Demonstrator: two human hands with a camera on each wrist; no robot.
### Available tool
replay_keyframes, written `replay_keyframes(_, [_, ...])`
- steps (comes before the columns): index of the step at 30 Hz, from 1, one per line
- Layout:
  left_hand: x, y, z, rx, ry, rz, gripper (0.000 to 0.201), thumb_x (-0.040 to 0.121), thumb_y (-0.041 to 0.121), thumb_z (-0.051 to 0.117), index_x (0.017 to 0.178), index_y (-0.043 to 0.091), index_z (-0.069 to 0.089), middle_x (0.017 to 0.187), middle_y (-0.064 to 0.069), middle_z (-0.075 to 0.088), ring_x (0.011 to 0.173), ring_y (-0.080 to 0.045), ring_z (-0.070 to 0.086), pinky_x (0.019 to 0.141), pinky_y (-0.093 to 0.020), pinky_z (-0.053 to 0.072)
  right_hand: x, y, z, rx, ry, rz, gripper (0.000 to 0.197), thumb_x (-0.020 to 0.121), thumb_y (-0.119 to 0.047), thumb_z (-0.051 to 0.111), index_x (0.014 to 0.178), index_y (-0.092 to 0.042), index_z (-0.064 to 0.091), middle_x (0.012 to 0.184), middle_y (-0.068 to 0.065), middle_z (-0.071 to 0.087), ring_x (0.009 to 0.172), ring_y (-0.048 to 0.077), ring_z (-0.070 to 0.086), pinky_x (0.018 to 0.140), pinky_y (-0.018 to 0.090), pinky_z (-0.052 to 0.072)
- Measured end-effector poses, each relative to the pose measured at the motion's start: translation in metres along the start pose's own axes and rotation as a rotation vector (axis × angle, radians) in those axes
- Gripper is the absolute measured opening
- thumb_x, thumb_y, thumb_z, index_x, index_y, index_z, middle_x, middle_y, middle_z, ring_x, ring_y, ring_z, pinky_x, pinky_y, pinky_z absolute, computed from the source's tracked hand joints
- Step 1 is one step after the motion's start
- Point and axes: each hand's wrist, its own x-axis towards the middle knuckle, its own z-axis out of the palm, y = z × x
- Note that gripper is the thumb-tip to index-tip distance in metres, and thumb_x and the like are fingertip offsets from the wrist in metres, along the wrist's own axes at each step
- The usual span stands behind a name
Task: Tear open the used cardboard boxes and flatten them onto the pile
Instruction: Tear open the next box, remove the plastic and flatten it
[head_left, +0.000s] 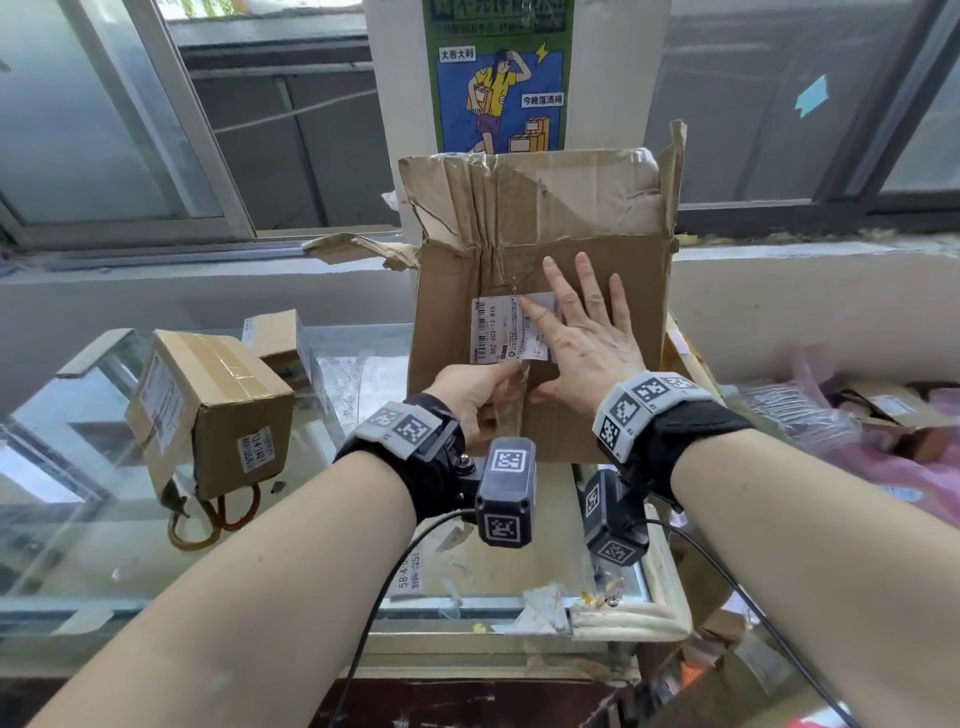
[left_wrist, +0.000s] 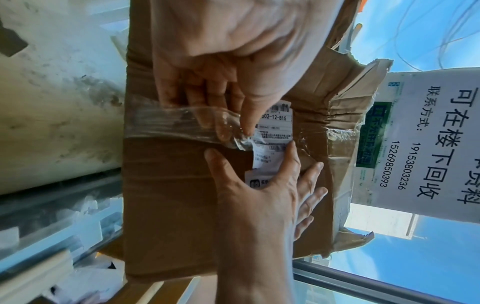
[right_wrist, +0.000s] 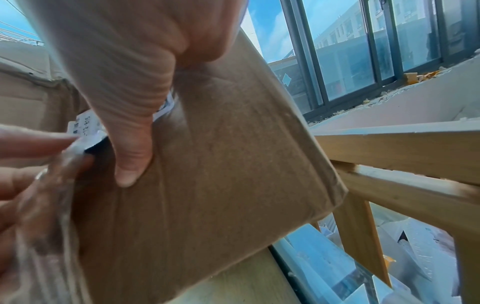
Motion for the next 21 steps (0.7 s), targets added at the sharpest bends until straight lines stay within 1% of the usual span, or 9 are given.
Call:
replay_keyframes(2, [0.0, 0.004, 0.001, 0.205, 0.009, 0.07, 0.028, 0.077, 0.019, 0.077, 0.098, 0.007, 0.063, 0.073, -0.004, 0.065, 0.068, -0.018, 0.058, 0.071, -0.036, 0.053, -0.001, -0.001, 0.0, 0.025, 0.019, -0.016, 0.107, 0.07, -0.062, 0.069, 0.151, -0.036, 0.003, 0.155, -0.003, -0.03, 0.138, 0.025, -0.035, 0.113, 0.049, -0.021])
replay_keyframes(4, [-0.001, 0.007, 0.004, 0.41, 0.037, 0.159, 0.042, 0.062, 0.026, 0.078, 0.096, 0.006, 0.065, 0.077, -0.007, 0.065, 0.067, -0.021, 0.058, 0.079, -0.041, 0.057, -0.002, -0.004, 0.0, 0.027, 0.032, -0.027, 0.104, 0.072, -0.063, 0.066, 0.151, -0.036, 0.004, 0.155, -0.003, -0.03, 0.138, 0.025, -0.035, 0.112, 0.048, -0.022])
replay_keyframes(6, [-0.002, 0.009, 0.007, 0.575, 0.071, 0.236, 0.057, 0.049, 0.039, 0.07, 0.096, 0.007, 0.067, 0.08, -0.009, 0.068, 0.069, -0.024, 0.064, 0.077, -0.043, 0.059, -0.002, -0.005, -0.001, 0.031, 0.038, -0.03, 0.104, 0.072, -0.063, 0.066, 0.151, -0.036, 0.004, 0.155, -0.003, -0.029, 0.139, 0.025, -0.035, 0.113, 0.048, -0.021])
replay_keyframes(7, [0.0, 0.008, 0.008, 0.648, 0.096, 0.265, 0.06, 0.048, 0.042, 0.067, 0.097, 0.008, 0.067, 0.085, -0.01, 0.07, 0.075, -0.025, 0.067, 0.076, -0.041, 0.059, -0.002, -0.005, -0.002, 0.034, 0.038, -0.032, 0.105, 0.071, -0.063, 0.067, 0.151, -0.036, 0.004, 0.156, -0.003, -0.028, 0.139, 0.025, -0.034, 0.114, 0.048, -0.02])
replay_keyframes(10, [0.003, 0.009, 0.007, 0.827, 0.178, 0.347, 0.053, 0.067, 0.047, 0.066, 0.104, 0.009, 0.066, 0.097, -0.011, 0.07, 0.086, -0.029, 0.068, 0.077, -0.036, 0.058, -0.002, -0.005, -0.004, 0.034, 0.035, -0.032, 0.106, 0.07, -0.062, 0.068, 0.15, -0.037, 0.004, 0.156, -0.004, -0.026, 0.14, 0.025, -0.032, 0.115, 0.048, -0.018])
replay_keyframes(13, [0.008, 0.009, 0.007, 0.973, 0.302, 0.422, 0.049, 0.083, 0.047, 0.058, 0.113, 0.009, 0.062, 0.11, -0.014, 0.066, 0.1, -0.033, 0.063, 0.082, -0.032, 0.052, -0.002, -0.006, -0.004, 0.031, 0.043, -0.021, 0.107, 0.07, -0.059, 0.07, 0.151, -0.036, 0.004, 0.157, -0.004, -0.024, 0.14, 0.024, -0.032, 0.114, 0.047, -0.019])
replay_keyframes(16, [0.003, 0.014, 0.006, 1.184, 0.39, 0.542, 0.045, 0.088, 0.044, 0.055, 0.11, 0.006, 0.063, 0.112, -0.016, 0.065, 0.104, -0.035, 0.061, 0.081, -0.033, 0.049, -0.001, -0.007, -0.004, 0.015, 0.045, -0.004, 0.108, 0.071, -0.059, 0.069, 0.151, -0.032, 0.002, 0.157, -0.003, -0.023, 0.141, 0.025, -0.031, 0.113, 0.047, -0.02])
replay_keyframes(18, [0.002, 0.02, 0.004, 1.362, 0.42, 0.634, 0.043, 0.087, 0.043, 0.057, 0.109, 0.007, 0.063, 0.11, -0.014, 0.065, 0.104, -0.032, 0.062, 0.08, -0.033, 0.048, -0.001, -0.008, -0.004, -0.004, 0.048, -0.004, 0.109, 0.071, -0.06, 0.068, 0.152, -0.03, 0.002, 0.158, -0.003, -0.021, 0.141, 0.025, -0.03, 0.113, 0.048, -0.019])
replay_keyframes(21, [0.004, 0.026, 0.004, 1.441, 0.429, 0.789, 0.052, 0.08, 0.037, 0.068, 0.119, 0.008, 0.05, 0.116, -0.012, 0.056, 0.107, -0.028, 0.057, 0.083, -0.034, 0.046, 0.0, -0.008, -0.005, 0.002, 0.049, -0.006, 0.109, 0.071, -0.063, 0.066, 0.152, -0.027, 0.003, 0.159, -0.004, -0.017, 0.143, 0.025, -0.026, 0.115, 0.048, -0.016])
